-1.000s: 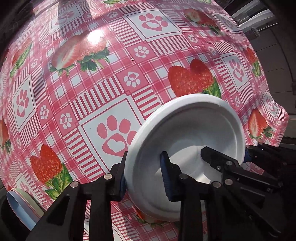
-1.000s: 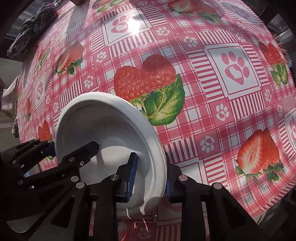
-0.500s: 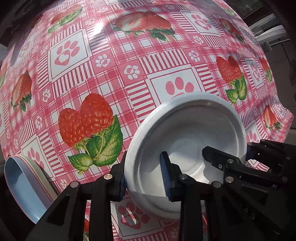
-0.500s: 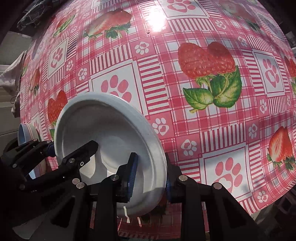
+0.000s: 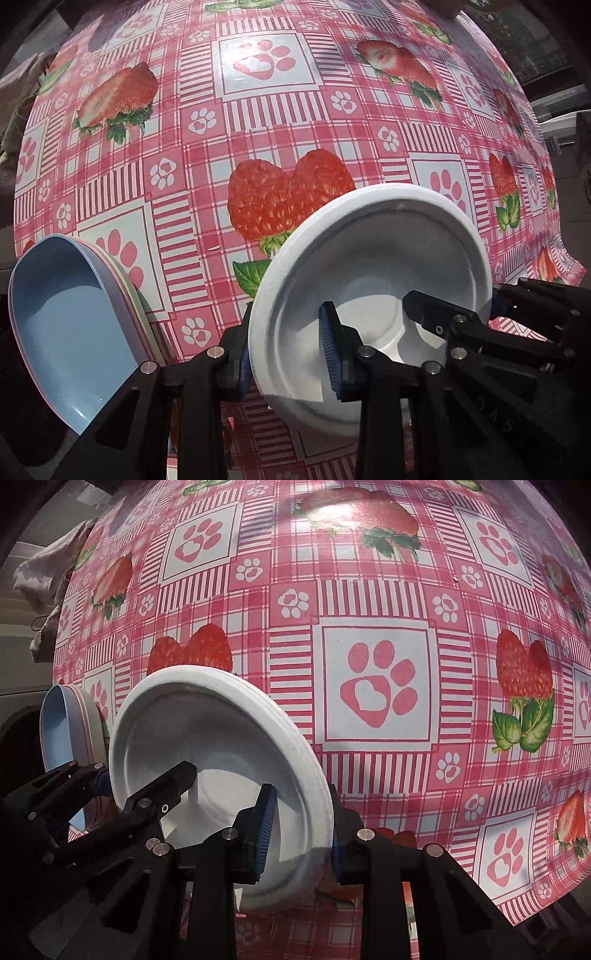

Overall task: Organize plates and bowls
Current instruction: 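Carry the white bowl stack over the light blue bowl with both grippers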

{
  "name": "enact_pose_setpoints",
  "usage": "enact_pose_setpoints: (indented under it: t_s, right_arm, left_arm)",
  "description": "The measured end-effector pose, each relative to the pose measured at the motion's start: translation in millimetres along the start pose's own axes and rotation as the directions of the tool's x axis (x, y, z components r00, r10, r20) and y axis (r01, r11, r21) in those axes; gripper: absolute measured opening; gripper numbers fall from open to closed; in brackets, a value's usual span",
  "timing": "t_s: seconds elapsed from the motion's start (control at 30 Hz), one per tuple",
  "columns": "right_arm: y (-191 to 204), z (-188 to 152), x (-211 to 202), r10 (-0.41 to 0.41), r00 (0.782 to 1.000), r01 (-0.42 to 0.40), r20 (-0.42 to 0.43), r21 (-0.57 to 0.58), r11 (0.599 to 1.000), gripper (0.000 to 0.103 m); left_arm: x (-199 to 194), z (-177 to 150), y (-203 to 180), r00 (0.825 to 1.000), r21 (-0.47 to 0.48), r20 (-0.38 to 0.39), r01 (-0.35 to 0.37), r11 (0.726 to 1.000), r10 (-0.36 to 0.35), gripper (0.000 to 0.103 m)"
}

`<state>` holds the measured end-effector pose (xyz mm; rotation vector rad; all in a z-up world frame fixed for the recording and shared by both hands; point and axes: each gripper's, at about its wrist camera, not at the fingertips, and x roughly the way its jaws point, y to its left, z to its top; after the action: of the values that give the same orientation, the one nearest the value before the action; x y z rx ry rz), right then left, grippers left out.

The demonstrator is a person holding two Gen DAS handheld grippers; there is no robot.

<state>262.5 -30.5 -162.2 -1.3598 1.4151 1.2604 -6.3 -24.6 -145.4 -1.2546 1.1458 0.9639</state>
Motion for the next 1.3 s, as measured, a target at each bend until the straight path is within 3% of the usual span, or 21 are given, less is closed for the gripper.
enact_pose_setpoints:
  t_s: [0.27,0.57,0.83,1.3]
  right_arm:
    - [54.3,14.4,3.8,-0.005,0.999,0.005,-0.033,0.003,1.0,0.028]
    - [101.5,28.6,-37.2,-0.01,1.0,0.01,0.003,-0.052,0.999,0.028]
    - [170.4,48.4,-67.1,-0.001,0.999,0.006,0.039,-0.129,0.992,0.028]
    - [284.6,59.4,-79.1,0.002,0.998,0.014,0.055,-0.284,0.959,0.028]
  left_arm:
    - [-16.5,0.3,21.5,1.0,-0.002,0.012,0.015,1.0,-0.015,0.035]
    - [-67.0,12.8,52.6,0.995,-0.061,0.098,0.017,0.998,-0.011,0.035]
    - [-101.0,-6.8,84.2,0.988,-0.134,0.156,0.001,0.991,0.02,0.035]
    - [-119.5,-27.0,121.1,0.975,-0.274,0.208,-0.013,0.962,0.073,0.035]
